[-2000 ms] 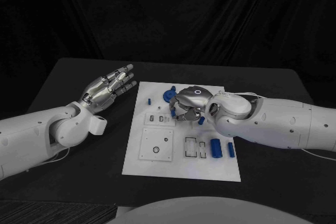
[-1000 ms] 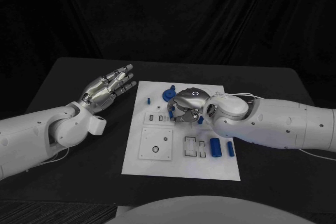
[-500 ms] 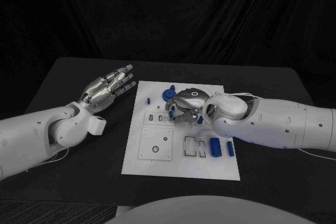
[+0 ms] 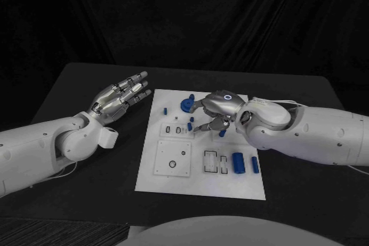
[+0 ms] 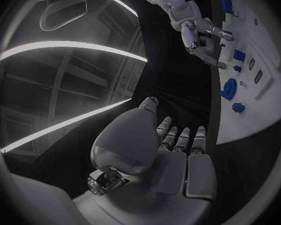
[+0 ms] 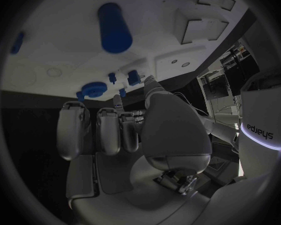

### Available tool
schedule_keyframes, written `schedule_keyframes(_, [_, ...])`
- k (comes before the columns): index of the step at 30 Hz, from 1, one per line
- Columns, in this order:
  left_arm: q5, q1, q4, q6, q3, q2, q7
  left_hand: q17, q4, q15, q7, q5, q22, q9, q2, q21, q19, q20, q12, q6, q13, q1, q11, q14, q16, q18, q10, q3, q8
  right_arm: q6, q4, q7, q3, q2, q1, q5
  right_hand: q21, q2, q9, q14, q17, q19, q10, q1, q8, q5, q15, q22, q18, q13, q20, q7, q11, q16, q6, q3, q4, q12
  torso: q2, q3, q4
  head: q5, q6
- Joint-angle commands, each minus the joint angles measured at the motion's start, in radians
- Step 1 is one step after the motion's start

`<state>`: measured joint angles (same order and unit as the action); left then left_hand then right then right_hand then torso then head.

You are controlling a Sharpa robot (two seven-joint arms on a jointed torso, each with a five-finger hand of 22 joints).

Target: Assemble the parts on the task board

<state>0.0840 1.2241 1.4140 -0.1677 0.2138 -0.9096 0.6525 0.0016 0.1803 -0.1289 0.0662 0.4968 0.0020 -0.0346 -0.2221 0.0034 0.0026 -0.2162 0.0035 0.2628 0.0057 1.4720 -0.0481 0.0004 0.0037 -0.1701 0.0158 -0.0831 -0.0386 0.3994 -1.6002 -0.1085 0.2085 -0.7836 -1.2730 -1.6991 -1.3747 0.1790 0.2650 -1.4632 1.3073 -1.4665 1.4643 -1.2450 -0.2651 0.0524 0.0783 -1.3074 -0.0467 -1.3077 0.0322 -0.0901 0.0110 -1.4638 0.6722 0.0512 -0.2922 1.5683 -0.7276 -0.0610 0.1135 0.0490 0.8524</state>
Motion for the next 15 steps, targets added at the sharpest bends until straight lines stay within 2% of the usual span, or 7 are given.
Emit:
schedule_keyframes(1, [-0.001, -0.001, 0.005, 0.011, -0.001, 0.000, 0.031, -0.002, -0.023, 0.006, 0.006, -0.028, 0.002, 0.000, 0.012, 0.001, 0.002, -0.005, 0.003, -0.002, 0.000, 0.002, -0.005, 0.000, -0.004, 0.002, -0.002, 0.007, -0.004, 0.124, -0.039, 0.041, -0.001, -0.038, -0.028, -0.007, -0.009, 0.005, -0.005, -0.069, 0.051, -0.032, 0.107, 0.022, 0.005, -0.003, -0.003, -0.205, 0.002, -0.263, 0.002, 0.001, -0.001, 0.002, 0.012, -0.078, -0.003, 0.003, 0.000, 0.0000, 0.0000, 0.003, 0.001])
schedule_keyframes(3, [-0.001, -0.001, 0.008, 0.024, -0.001, 0.000, 0.037, -0.002, -0.046, 0.007, 0.007, -0.091, 0.003, 0.000, 0.020, 0.002, 0.004, -0.006, 0.004, -0.002, 0.000, 0.005, -0.005, 0.000, -0.004, -0.002, -0.001, 0.016, -0.005, 0.146, -0.066, 0.055, -0.001, -0.070, -0.047, -0.004, -0.012, 0.020, -0.009, -0.069, 0.052, -0.033, 0.107, 0.038, 0.004, -0.002, -0.003, -0.206, 0.003, -0.263, 0.002, 0.001, -0.001, 0.001, 0.021, -0.139, -0.006, 0.003, 0.000, -0.0001, 0.0000, 0.005, -0.002])
schedule_keyframes(10, [0.022, 0.006, 0.026, 0.098, -0.002, -0.005, 0.055, 0.001, -0.081, 0.012, 0.015, -0.175, 0.007, -0.002, 0.029, 0.008, 0.011, -0.014, 0.012, 0.016, 0.005, 0.011, -0.014, 0.002, 0.002, -0.009, 0.015, 0.036, -0.011, 0.193, -0.145, 0.105, -0.001, -0.176, -0.096, 0.085, -0.018, 0.035, -0.017, -0.070, 0.056, -0.035, 0.107, 0.079, 0.006, 0.000, -0.002, -0.208, 0.005, -0.263, 0.001, 0.000, -0.001, -0.002, 0.032, -0.248, -0.008, 0.003, 0.001, 0.0016, -0.0006, 0.005, -0.009])
schedule_keyframes(11, [0.043, 0.009, 0.029, 0.114, -0.002, -0.006, 0.057, 0.001, -0.079, 0.015, 0.017, -0.186, 0.009, -0.002, 0.030, 0.010, 0.014, -0.016, 0.023, 0.013, 0.011, 0.007, -0.021, 0.003, 0.004, -0.011, 0.033, 0.036, -0.010, 0.199, -0.150, 0.109, -0.001, -0.186, -0.099, 0.097, -0.018, 0.036, -0.018, -0.070, 0.057, -0.035, 0.107, 0.081, 0.006, 0.000, -0.003, -0.208, 0.005, -0.263, 0.001, 0.000, -0.001, -0.002, 0.032, -0.250, -0.008, 0.003, 0.001, 0.0014, -0.0005, 0.003, -0.011])
schedule_keyframes(12, [0.067, 0.012, 0.031, 0.133, -0.002, -0.007, 0.060, 0.005, -0.074, 0.018, 0.018, -0.205, 0.011, -0.003, 0.033, 0.015, 0.020, -0.017, 0.042, 0.018, 0.017, 0.001, -0.043, 0.009, 0.012, -0.012, 0.053, 0.034, -0.011, 0.204, -0.154, 0.113, -0.001, -0.196, -0.102, 0.109, -0.019, 0.039, -0.019, -0.070, 0.056, -0.035, 0.107, 0.090, 0.006, 0.001, -0.003, -0.208, 0.005, -0.263, 0.001, -0.001, -0.002, -0.002, 0.034, -0.257, -0.009, 0.003, 0.001, 0.0013, -0.0003, 0.003, -0.011])
schedule_keyframes(14, [0.108, 0.017, 0.038, 0.170, -0.002, -0.009, 0.064, 0.015, -0.061, 0.006, 0.017, -0.232, 0.018, -0.005, 0.042, 0.026, 0.036, -0.025, 0.100, 0.037, 0.030, -0.003, -0.067, 0.035, 0.048, -0.012, 0.103, 0.026, -0.015, 0.221, -0.155, 0.132, -0.001, -0.207, -0.106, 0.136, -0.016, 0.022, -0.020, -0.069, 0.054, -0.034, 0.107, 0.105, 0.006, 0.000, -0.004, -0.207, 0.004, -0.263, 0.002, -0.002, -0.003, -0.001, 0.037, -0.249, -0.008, 0.003, 0.003, 0.0017, -0.0030, 0.000, -0.013])
schedule_keyframes(15, [0.132, 0.020, 0.042, 0.197, -0.002, -0.010, 0.068, 0.032, -0.049, -0.008, 0.016, -0.241, 0.029, -0.008, 0.049, 0.047, 0.068, -0.033, 0.204, 0.065, 0.053, -0.002, -0.103, 0.094, 0.112, -0.011, 0.194, 0.020, -0.021, 0.241, -0.153, 0.152, -0.001, -0.213, -0.108, 0.158, -0.017, -0.002, -0.020, -0.069, 0.055, -0.034, 0.107, 0.116, 0.003, -0.001, -0.005, -0.207, 0.005, -0.263, 0.003, -0.005, -0.005, -0.002, 0.044, -0.232, -0.007, 0.003, 0.005, 0.0029, -0.0053, -0.002, -0.012])
